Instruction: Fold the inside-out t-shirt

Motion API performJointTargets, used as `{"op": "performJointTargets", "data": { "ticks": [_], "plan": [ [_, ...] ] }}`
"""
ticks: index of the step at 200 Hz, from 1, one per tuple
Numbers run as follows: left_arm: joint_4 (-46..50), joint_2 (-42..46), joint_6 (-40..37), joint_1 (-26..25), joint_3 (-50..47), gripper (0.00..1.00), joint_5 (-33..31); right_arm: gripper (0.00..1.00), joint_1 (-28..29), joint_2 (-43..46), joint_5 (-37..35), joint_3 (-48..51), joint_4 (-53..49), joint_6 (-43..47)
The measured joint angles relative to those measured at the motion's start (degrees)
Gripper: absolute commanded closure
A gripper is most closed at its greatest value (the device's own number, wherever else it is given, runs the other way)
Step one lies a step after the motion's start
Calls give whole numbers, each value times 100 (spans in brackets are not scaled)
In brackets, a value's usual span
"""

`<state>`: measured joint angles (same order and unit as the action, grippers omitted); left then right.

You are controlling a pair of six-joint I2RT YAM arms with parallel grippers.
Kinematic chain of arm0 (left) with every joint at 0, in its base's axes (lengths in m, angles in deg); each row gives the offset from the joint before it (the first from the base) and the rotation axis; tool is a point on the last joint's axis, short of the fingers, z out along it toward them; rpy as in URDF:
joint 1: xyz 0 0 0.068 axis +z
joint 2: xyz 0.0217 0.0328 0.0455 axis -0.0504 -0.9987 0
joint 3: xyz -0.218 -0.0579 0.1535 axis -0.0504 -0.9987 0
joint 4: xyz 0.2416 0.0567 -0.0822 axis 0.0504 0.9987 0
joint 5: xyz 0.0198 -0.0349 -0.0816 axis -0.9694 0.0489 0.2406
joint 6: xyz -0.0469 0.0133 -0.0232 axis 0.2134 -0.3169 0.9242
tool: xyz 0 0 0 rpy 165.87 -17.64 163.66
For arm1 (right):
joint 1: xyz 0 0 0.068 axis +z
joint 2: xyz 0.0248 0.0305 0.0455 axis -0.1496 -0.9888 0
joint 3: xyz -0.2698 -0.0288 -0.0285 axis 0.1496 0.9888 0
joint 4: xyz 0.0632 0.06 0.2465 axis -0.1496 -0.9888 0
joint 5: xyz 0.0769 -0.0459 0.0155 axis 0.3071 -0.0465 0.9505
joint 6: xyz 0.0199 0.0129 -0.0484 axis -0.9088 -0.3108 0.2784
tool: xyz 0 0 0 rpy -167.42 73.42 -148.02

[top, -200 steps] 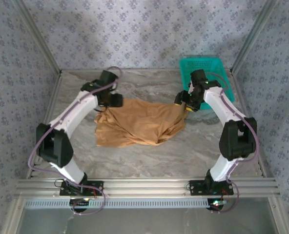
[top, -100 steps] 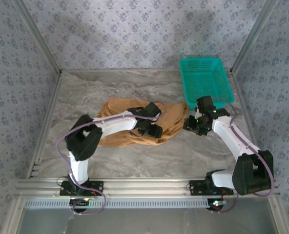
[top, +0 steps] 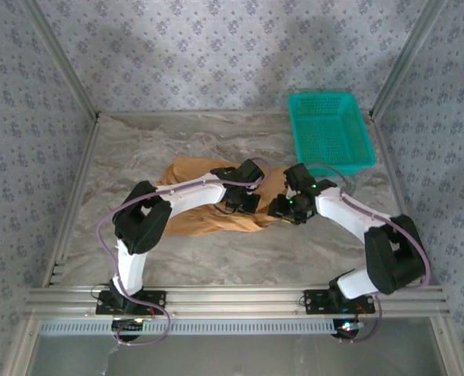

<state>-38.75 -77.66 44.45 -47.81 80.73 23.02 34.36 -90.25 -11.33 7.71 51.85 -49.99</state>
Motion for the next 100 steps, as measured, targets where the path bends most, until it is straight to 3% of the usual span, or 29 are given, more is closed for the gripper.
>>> {"op": "performJointTargets", "data": {
  "ticks": [19, 46, 79, 100],
  "plan": [
    [109, 262, 17, 0, 7, 100, -31, 62, 153, -522, 46, -378, 269, -122],
    [175, 807, 20, 0, 4, 100, -105, 100, 170, -1078, 46, -612, 590, -238],
    [188, 1357, 20, 76, -79, 100, -208, 100, 72, -925, 7, -590, 461, -199],
    [140, 1488, 20, 306, -330, 100, -205, 100, 17, -116, -61, -422, 258, -72]
  ]
}}
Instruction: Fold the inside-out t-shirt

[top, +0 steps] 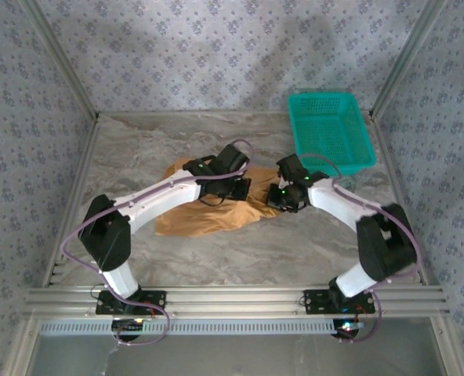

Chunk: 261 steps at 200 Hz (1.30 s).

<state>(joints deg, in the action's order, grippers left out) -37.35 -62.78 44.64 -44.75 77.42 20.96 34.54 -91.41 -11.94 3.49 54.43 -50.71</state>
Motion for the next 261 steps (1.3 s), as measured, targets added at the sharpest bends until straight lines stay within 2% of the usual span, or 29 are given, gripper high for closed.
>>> {"op": "performJointTargets", "data": {
  "ticks": [33, 52, 73, 97, 105, 122, 133, 152, 176, 191, 201, 213, 220, 239, 249, 261],
  "plan": [
    [-55, 4, 4, 522, -505, 100, 0, 100, -212, 1878, -70, 702, -122, 173],
    [-149, 4, 44, 678, -660, 100, 90, 100, -302, 2647, -87, 1281, -85, 177],
    [-321, 2, 125, 656, -763, 100, 249, 100, -385, 3086, -129, 2081, -4, -28],
    [-433, -15, 219, 514, -826, 100, 433, 100, -369, 3130, -111, 2717, 168, -315],
    [-452, -26, 254, 435, -826, 100, 452, 91, -361, 3099, -136, 2765, 153, -396],
    [-511, -39, 306, 286, -826, 100, 450, 65, -310, 3051, -256, 2680, 37, -485],
    [-575, -39, 348, 212, -826, 100, 413, 62, -251, 3025, -387, 2500, -153, -516],
    [-688, -39, 428, 109, -859, 100, 389, 64, -68, 2920, -588, 2015, -382, -494],
    [-866, -39, 560, -48, -1034, 99, 391, 79, 190, 2568, -702, 1464, -278, -496],
    [-916, -39, 623, -116, -1154, 99, 391, 80, 393, 2177, -715, 1307, -63, -520],
    [-942, -39, 649, -146, -1220, 99, 389, 77, 588, 1770, -715, 1191, 68, -525],
    [-944, -37, 688, -151, -1266, 99, 387, 59, 828, 1261, -761, 986, 144, -553],
    [-944, -33, 691, -151, -1276, 99, 363, 52, 975, 927, -804, 815, 162, -551],
    [-938, 33, 706, -149, -1298, 99, 310, 51, 1270, 68, -933, 258, 221, -450],
    [-929, 98, 706, -151, -1303, 99, 271, 57, 1331, -289, -992, 28, 260, -415],
    [-896, 197, 706, -151, -1307, 99, 223, 78, 1335, -627, -1084, -175, 302, -321]
  ]
}}
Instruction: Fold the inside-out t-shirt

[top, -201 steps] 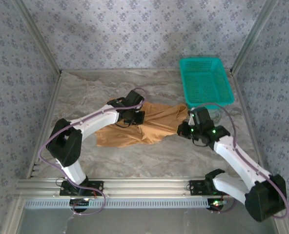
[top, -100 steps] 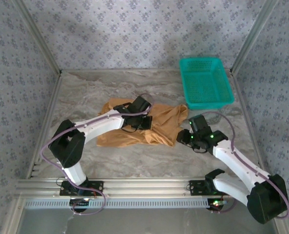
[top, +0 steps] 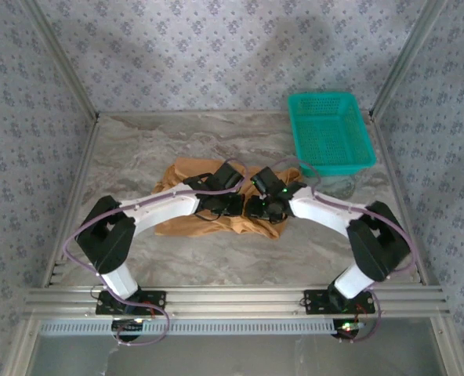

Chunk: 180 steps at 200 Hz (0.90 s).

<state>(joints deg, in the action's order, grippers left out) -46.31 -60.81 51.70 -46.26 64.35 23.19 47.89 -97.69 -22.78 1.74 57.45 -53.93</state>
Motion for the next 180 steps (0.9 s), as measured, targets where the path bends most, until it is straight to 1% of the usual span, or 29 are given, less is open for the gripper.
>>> {"op": "performJointTargets", "data": {
  "ticks": [9, 18, 28, 42, 65, 95, 122, 153, 168, 180],
  "plan": [
    [39, 66, -2, 0, -2, 99, -35, 92, -24, -157, -42, -83, 2, 15],
    [63, 131, -2, 2, -20, 97, -61, 100, -52, -229, -76, -129, -22, 52],
    [74, 201, -7, 24, -57, 94, -87, 100, -74, -201, -114, -170, -94, 120],
    [103, 282, -17, 46, -118, 94, -125, 100, -105, -31, -129, -240, -258, 216],
    [105, 321, -20, 120, -181, 95, -181, 100, -188, 643, -63, -352, -656, 354],
    [-90, 321, -22, 149, -190, 98, -90, 100, -511, 1685, 426, -444, -925, 544],
    [-365, 321, -20, 87, -166, 100, 79, 100, -986, 2162, 870, -367, -1145, 686],
    [-251, 262, -17, 125, -157, 100, 9, 100, -1832, 2264, 905, -83, -1161, 846],
    [-234, 168, -13, 129, -125, 100, -7, 100, -2157, 2009, 756, -2, -977, 953],
    [-229, 57, 2, 125, -22, 100, -2, 100, -2323, 1563, 675, -37, -737, 999]
  ]
}}
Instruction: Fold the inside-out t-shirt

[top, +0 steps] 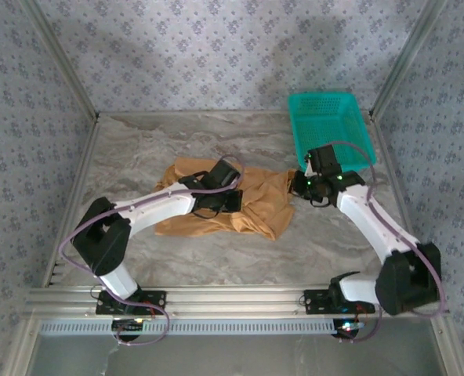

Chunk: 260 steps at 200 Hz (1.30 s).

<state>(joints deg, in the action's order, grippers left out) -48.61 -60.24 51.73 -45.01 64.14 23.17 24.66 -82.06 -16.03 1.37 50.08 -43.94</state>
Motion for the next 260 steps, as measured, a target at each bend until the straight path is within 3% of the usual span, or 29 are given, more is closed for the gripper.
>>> {"op": "performJointTargets", "data": {
  "ticks": [23, 43, 60, 88, 110, 145, 174, 192, 212, 260],
  "plan": [
    [-28, -262, 2, 0, 293, 100, 42, 99, -44, -931, 9, -210, 254, 17],
    [-24, -387, 4, 0, 424, 100, 63, 66, 240, -997, 22, -210, 243, 90],
    [-15, -400, 0, 24, 437, 100, 66, 50, 643, -647, 35, -83, 306, 291],
    [0, -400, -2, 114, 437, 100, 68, 43, 1370, 234, 63, 479, 361, 485],
    [4, -400, -4, 219, 437, 100, 66, 42, 1818, 369, -42, 791, 369, 597],
    [37, -378, -7, 304, 407, 100, 63, 45, 2225, -92, -356, 1003, 407, 636],
    [87, -236, -7, 317, 343, 100, 63, 59, 2319, -481, -638, 1003, 535, 636],
    [107, -140, -7, 317, 317, 100, 66, 75, 2308, -612, -804, 988, 546, 693],
    [116, -96, -4, 317, 291, 100, 66, 100, 2264, -632, -909, 898, 529, 702],
    [90, -96, 0, 317, 114, 100, 122, 100, 1921, -437, -951, 420, 149, 682]
  ]
}}
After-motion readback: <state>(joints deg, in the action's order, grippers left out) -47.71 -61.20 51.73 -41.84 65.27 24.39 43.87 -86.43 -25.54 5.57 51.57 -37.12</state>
